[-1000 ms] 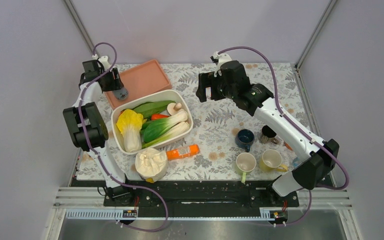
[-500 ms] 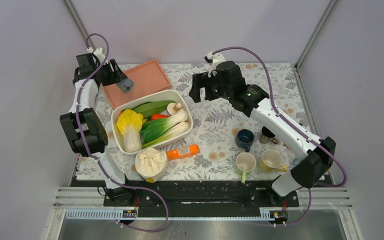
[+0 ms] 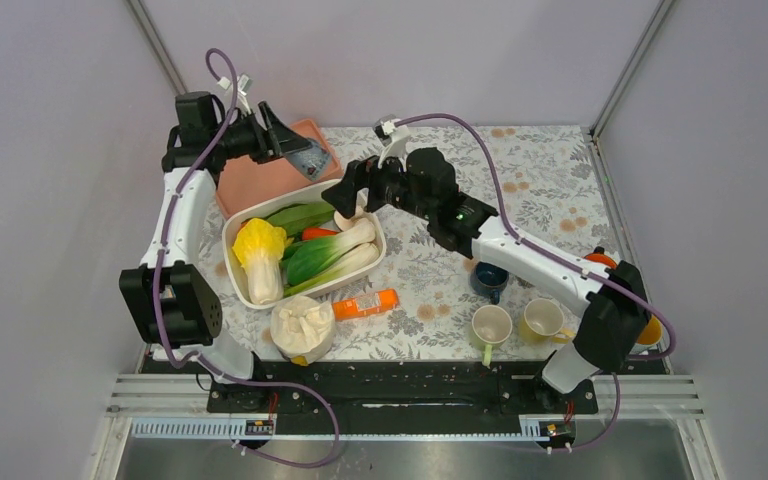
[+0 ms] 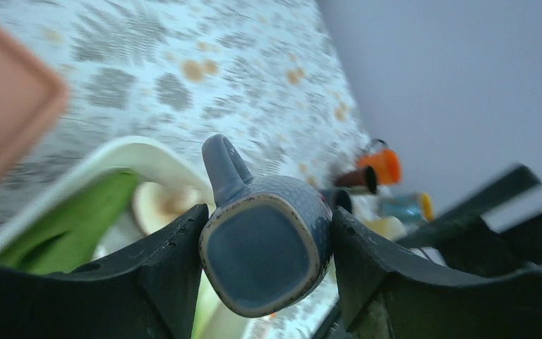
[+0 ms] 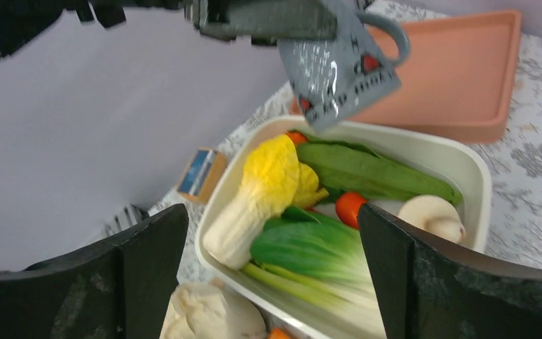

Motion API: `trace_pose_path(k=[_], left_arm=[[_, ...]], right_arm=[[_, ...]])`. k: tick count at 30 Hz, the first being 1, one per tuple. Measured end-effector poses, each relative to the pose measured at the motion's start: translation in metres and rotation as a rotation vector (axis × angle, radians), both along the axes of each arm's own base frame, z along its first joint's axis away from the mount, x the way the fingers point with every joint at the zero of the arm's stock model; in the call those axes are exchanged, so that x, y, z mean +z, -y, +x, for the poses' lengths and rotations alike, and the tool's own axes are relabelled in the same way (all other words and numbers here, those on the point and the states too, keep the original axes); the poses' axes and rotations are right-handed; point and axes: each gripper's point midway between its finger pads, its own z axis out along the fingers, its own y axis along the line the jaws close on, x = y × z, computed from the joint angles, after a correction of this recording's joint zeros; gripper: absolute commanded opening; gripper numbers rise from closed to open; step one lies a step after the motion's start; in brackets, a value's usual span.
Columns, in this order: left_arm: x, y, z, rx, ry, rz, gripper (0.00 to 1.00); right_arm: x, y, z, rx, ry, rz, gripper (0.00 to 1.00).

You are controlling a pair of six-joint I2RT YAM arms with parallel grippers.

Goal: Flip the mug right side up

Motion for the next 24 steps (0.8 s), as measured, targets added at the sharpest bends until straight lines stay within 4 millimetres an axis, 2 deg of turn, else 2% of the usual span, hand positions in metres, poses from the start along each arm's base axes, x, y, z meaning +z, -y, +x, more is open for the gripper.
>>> trace_pose_path(k=[1, 4, 12, 16, 18, 21, 24], left_arm=[[0.006, 0.014, -0.01, -0.042, -0.01, -0.032, 0.0], [0.017, 0.035, -0.027, -0.11, -0.036, -0.095, 0.0], [0.029, 0.057, -0.045, -0.194, -0.079, -0.183, 0.0], [0.026, 0.07, -0.054, -0.229, -0.124, -0.226, 0.0], [0.025, 0.077, -0.059, -0.251, -0.145, -0.242, 0.0], [0.028, 0.09, -0.068, -0.291, -0.16, -0.258, 0.0], [0.033, 0.091, -0.068, -0.288, -0.164, -0.28, 0.0]], right_arm=[[0.002, -0.003, 0.002, -0.001, 0.001, 0.03, 0.96], [0.008, -0.012, 0.007, -0.006, -0.005, 0.117, 0.88], [0.019, -0.022, 0.011, -0.005, -0.041, 0.235, 0.79], [0.01, -0.026, 0.014, -0.01, -0.07, 0.237, 0.69], [0.003, -0.028, 0.018, -0.023, -0.086, 0.231, 0.58], [-0.002, -0.025, 0.028, -0.076, -0.086, 0.227, 0.28], [0.008, -0.025, 0.029, -0.085, -0.075, 0.262, 0.0]])
